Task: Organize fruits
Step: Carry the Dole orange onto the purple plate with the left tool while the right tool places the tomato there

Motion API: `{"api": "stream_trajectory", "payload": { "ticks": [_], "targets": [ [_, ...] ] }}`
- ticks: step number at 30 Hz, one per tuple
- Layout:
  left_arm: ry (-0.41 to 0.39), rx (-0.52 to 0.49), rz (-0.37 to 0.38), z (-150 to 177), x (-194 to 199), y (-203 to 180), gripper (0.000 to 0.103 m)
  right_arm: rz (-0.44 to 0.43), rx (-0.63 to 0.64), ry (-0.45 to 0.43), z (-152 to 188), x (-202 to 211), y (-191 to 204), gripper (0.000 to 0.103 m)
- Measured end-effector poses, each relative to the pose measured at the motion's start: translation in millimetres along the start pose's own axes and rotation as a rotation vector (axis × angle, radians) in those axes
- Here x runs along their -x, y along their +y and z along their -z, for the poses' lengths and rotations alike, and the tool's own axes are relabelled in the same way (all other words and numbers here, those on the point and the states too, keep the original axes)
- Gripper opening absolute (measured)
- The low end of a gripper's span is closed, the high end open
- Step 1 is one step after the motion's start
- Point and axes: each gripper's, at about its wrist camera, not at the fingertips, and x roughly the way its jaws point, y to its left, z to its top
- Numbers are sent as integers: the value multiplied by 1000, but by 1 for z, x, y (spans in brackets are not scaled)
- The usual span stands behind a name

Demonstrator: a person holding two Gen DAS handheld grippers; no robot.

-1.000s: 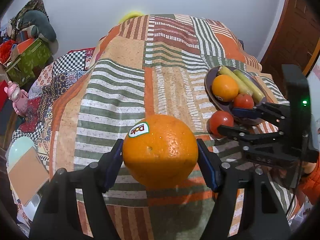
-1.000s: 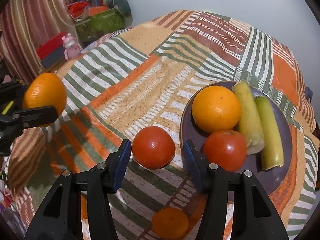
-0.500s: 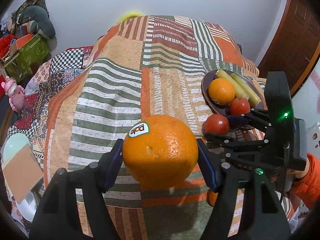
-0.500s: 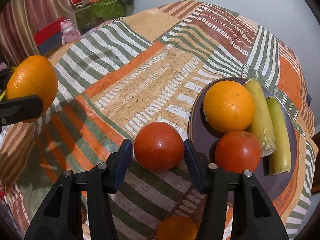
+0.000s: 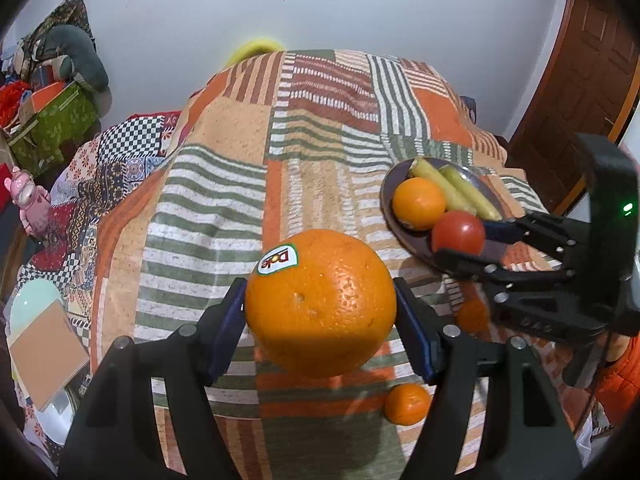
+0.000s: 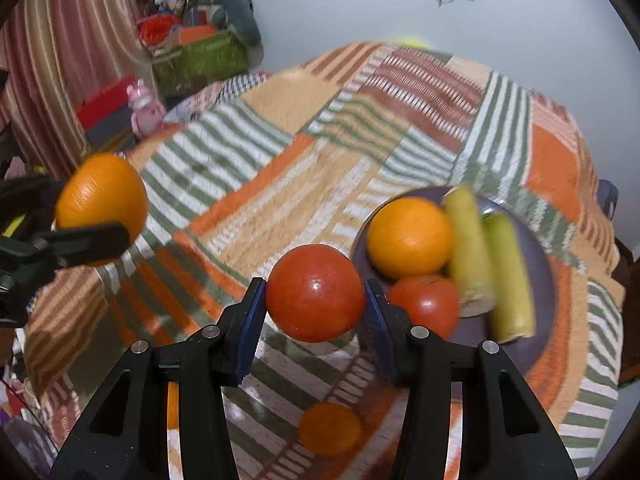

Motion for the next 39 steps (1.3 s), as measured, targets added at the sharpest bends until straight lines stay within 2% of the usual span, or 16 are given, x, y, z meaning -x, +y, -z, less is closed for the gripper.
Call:
{"api": "stream_trajectory", "payload": {
  "ticks": [11, 19, 28, 39],
  "targets": [
    [-43, -25, 25, -23, 6, -42, 70, 97, -50, -127, -3, 69, -47, 45],
    [-51, -56, 48, -45, -2, -76, 70, 141, -97, -164, 8, 91, -86, 46],
    [-33, -94, 76, -70, -33, -115, 70, 154, -142, -164, 16, 86, -123, 46],
    [50, -117, 98, -94, -103, -142, 70, 128, -179, -120, 12, 38, -159, 45]
  ]
}}
